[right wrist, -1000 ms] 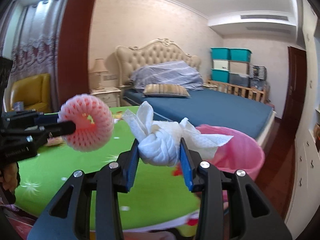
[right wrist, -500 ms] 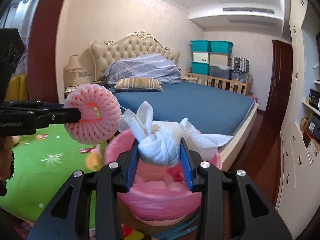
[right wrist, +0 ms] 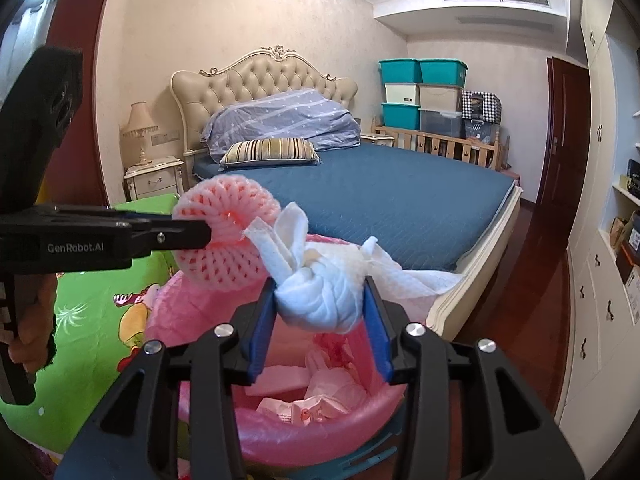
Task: Collect trash
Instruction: 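Carry tissue and fruit net over the pink wastebasket and open both tools, then return both open tools to the table above the remaining trash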
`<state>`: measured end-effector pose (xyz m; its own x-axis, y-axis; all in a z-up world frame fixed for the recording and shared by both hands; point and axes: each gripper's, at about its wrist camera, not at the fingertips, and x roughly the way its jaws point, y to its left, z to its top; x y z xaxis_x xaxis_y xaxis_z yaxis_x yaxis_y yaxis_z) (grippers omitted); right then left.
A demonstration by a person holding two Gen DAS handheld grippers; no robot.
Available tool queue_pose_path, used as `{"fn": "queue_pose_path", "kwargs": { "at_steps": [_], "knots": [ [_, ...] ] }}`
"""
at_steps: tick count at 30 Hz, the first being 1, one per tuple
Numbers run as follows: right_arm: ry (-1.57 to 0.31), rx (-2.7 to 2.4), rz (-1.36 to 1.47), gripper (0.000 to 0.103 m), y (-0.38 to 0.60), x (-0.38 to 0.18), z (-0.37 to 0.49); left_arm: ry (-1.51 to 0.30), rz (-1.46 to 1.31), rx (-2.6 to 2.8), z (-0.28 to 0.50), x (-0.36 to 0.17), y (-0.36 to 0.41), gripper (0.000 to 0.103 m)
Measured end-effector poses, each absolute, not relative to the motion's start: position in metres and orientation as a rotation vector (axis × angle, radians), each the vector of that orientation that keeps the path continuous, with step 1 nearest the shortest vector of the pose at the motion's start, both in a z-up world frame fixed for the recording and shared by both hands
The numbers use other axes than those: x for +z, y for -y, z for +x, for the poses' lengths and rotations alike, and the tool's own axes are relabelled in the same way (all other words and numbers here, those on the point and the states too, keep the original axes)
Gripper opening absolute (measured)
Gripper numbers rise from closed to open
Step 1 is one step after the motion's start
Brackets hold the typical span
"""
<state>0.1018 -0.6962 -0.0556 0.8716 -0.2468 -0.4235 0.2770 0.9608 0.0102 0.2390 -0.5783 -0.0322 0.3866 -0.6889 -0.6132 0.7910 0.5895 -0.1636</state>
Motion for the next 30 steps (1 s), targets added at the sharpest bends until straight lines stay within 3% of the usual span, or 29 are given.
{"fn": "queue_pose_path", "kwargs": {
  "at_steps": [1,2,3,6,12,17,23,30],
  "knots": [
    [-0.434,-0.271,0.071,0.067,0.698,-0.057,0.103,-0.706,0.164,-0.947,0.241,-0.035,0.579,0.038],
    [-0.431,-0.271,0.071,0.075,0.697,-0.059,0.103,-0.712,0.166,-0.943,0.241,-0.037,0.580,0.045],
    [-0.430,-0.266,0.076,0.075,0.697,-0.060,0.101,-0.709,0.166,-0.927,0.243,-0.039,0.578,0.058],
    [-0.413,-0.261,0.095,0.075,0.692,-0.057,0.089,-0.711,0.138,-0.911,0.248,-0.041,0.564,0.064],
    [-0.366,-0.258,0.103,0.075,0.678,-0.038,0.054,-0.672,0.105,-0.869,0.244,-0.034,0.514,0.087],
    [-0.368,-0.216,0.075,0.081,0.642,-0.027,0.043,-0.682,0.124,-0.798,0.231,-0.028,0.462,0.089],
    [-0.410,-0.128,0.060,0.086,0.570,-0.031,0.058,-0.549,0.245,-0.708,0.192,-0.015,0.374,0.089],
    [-0.428,0.044,0.082,0.086,0.462,-0.033,0.093,-0.539,0.215,-0.586,0.162,-0.020,0.244,0.089]
  ]
}}
